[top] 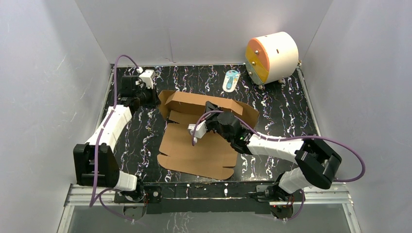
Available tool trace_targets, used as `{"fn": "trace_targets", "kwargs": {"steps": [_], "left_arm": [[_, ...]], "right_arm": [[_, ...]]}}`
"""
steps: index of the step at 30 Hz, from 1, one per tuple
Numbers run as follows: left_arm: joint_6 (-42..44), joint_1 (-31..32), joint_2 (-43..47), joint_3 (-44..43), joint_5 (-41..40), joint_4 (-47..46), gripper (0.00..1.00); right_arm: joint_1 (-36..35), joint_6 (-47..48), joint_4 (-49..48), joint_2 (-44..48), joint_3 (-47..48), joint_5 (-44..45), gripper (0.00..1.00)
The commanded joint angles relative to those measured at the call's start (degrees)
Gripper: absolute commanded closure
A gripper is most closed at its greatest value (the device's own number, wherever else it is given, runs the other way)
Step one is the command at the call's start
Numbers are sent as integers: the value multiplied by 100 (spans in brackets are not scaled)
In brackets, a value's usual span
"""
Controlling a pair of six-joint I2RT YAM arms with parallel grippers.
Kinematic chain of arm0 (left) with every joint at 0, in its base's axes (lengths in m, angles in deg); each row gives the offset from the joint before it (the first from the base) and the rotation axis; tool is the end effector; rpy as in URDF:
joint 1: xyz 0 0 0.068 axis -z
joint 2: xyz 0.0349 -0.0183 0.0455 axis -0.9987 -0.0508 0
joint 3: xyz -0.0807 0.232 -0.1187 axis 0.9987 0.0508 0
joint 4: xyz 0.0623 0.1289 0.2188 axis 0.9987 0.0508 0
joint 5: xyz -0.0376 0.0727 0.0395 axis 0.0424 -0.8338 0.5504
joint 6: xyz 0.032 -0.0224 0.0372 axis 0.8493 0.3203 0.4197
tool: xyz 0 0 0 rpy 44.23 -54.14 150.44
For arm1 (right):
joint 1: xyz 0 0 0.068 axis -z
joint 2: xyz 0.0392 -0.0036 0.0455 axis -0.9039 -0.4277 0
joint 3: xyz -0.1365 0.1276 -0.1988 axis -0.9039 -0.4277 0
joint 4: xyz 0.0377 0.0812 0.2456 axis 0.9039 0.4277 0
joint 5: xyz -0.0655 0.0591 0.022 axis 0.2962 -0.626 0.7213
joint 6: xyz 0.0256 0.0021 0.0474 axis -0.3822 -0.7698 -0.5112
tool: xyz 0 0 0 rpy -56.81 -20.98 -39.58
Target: Fold the paper box
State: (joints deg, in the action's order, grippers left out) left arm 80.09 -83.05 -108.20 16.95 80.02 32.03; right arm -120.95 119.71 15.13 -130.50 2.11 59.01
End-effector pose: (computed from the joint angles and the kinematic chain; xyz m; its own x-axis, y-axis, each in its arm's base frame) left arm 0.3197 -0.0348 0.2915 -0.5506 0.0498 -0.8333 0.3587 0.9155 -0.1823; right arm 0.1845 0.2580 0.2533 0.6360 -0.7716 -0.0109 -0.1016 -0.0697 -0.9924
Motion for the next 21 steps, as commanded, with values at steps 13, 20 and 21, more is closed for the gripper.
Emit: {"fn": "trace_targets", "kwargs": {"steps": [13,20,21], "left_arm": [[-1367,123,1268,452,948,297,93],[-1633,624,1395,716,562,334,90],[-1674,739,1376,757,412,331,89]], "right_arm": [[79,238,-935,-496,325,216,100],[94,309,-1192,-651,331,72,100],[93,309,-1205,-651,299,39,100]]}}
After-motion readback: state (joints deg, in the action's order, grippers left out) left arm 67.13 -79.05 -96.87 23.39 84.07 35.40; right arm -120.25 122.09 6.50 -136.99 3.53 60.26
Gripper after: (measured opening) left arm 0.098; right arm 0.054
